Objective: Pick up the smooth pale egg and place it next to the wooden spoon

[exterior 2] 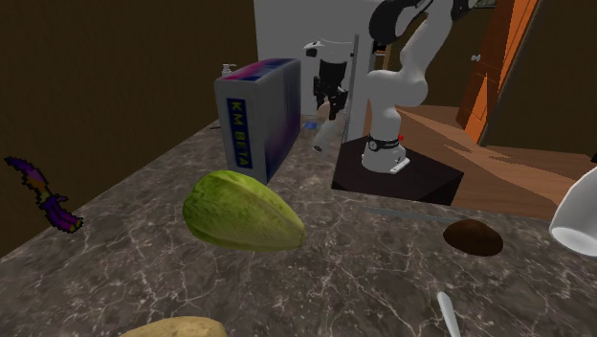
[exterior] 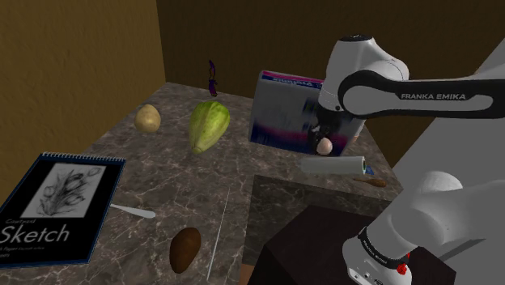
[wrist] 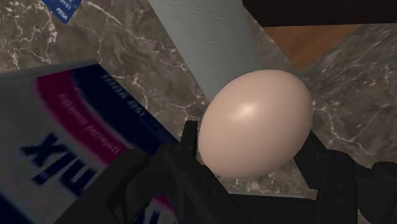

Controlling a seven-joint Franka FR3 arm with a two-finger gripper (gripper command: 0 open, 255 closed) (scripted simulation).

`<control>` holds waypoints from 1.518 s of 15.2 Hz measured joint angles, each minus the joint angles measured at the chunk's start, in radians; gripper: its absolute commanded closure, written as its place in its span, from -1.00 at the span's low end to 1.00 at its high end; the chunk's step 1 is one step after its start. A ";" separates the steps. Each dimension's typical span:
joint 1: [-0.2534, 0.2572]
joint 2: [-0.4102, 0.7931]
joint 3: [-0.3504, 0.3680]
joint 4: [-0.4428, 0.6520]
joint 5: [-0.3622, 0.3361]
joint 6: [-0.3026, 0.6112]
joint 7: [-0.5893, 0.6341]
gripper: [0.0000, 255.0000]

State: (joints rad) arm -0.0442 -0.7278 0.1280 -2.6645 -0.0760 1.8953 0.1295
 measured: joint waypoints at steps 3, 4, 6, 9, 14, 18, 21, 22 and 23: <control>-0.025 -0.101 -0.056 -0.080 -0.036 -0.014 -0.062 1.00; -0.038 -0.128 -0.076 -0.089 -0.051 -0.028 -0.086 1.00; -0.065 -0.192 -0.121 -0.124 -0.085 -0.049 -0.135 1.00; -0.111 -0.284 -0.186 -0.163 -0.141 -0.090 -0.210 1.00; -0.202 -0.387 -0.303 -0.204 -0.248 -0.128 -0.339 1.00; -0.289 -0.441 -0.416 -0.213 -0.351 -0.149 -0.458 1.00; -0.350 -0.459 -0.504 -0.199 -0.432 -0.158 -0.549 1.00; -0.365 -0.459 -0.530 -0.193 -0.454 -0.158 -0.574 1.00; -0.383 -0.450 -0.568 -0.184 -0.485 -0.148 -0.605 1.00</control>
State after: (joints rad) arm -0.4275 -1.1777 -0.4396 -2.8483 -0.5609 1.7471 -0.4755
